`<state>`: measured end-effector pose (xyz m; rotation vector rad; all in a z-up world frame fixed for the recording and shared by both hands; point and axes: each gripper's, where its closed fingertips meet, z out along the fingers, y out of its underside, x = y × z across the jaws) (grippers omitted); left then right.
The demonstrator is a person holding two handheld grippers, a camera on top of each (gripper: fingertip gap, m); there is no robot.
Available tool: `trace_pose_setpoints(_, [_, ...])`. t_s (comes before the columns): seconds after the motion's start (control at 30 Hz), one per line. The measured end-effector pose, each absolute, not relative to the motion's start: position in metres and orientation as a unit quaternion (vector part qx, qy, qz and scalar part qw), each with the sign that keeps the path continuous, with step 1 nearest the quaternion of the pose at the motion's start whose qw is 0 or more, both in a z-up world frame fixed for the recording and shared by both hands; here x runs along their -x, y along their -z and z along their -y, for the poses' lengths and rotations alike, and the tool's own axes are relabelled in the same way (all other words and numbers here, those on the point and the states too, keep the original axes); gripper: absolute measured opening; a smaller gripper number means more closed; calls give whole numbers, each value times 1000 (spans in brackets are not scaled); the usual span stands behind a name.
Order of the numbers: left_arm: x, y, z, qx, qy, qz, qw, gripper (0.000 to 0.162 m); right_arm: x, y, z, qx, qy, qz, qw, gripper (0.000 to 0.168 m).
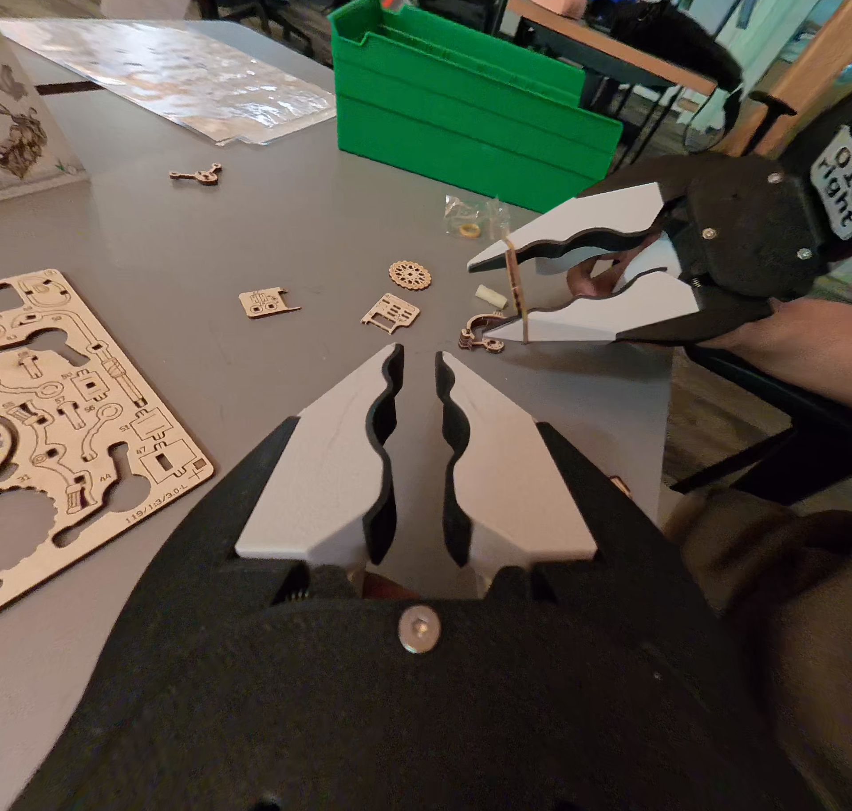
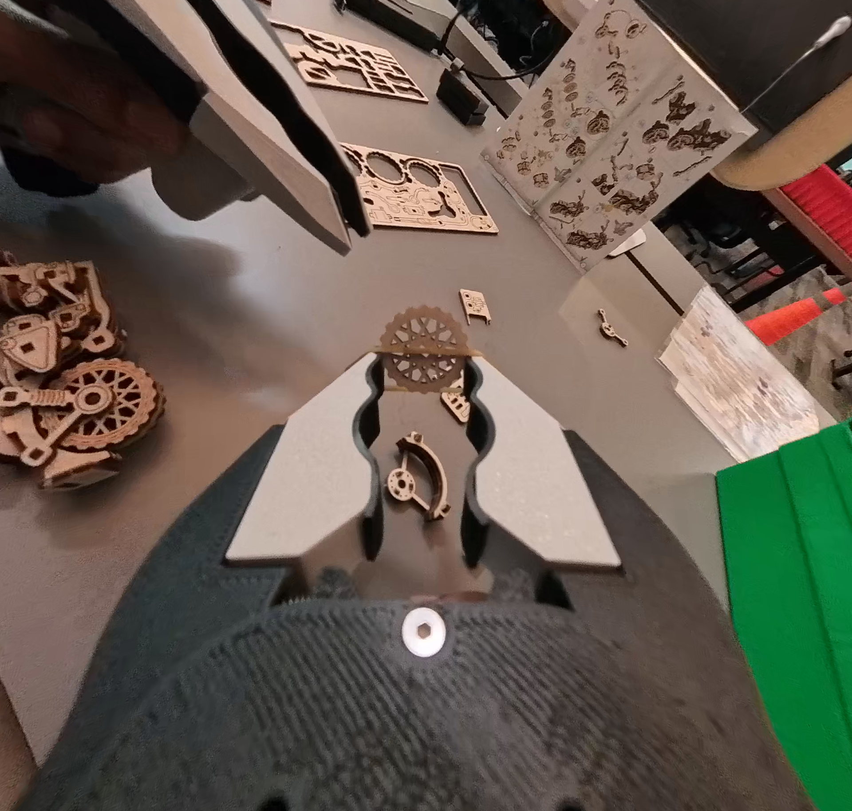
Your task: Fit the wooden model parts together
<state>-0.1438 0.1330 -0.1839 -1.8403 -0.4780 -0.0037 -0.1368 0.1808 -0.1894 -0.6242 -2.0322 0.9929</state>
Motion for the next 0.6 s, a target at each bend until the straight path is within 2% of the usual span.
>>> trace_pose_setpoints(0.2, [114, 162, -149, 780, 81, 212, 583, 0, 134, 197, -171, 248, -368, 812, 380, 33])
trace_pose_setpoints(0.43, [104, 164, -156, 796, 85, 217, 559, 10, 133, 194, -166, 240, -338, 811, 413, 33])
trace_pose_setpoints(0.6, [101, 171, -156, 811, 74, 213, 540, 7, 134, 189, -166, 219, -303, 807, 457, 33])
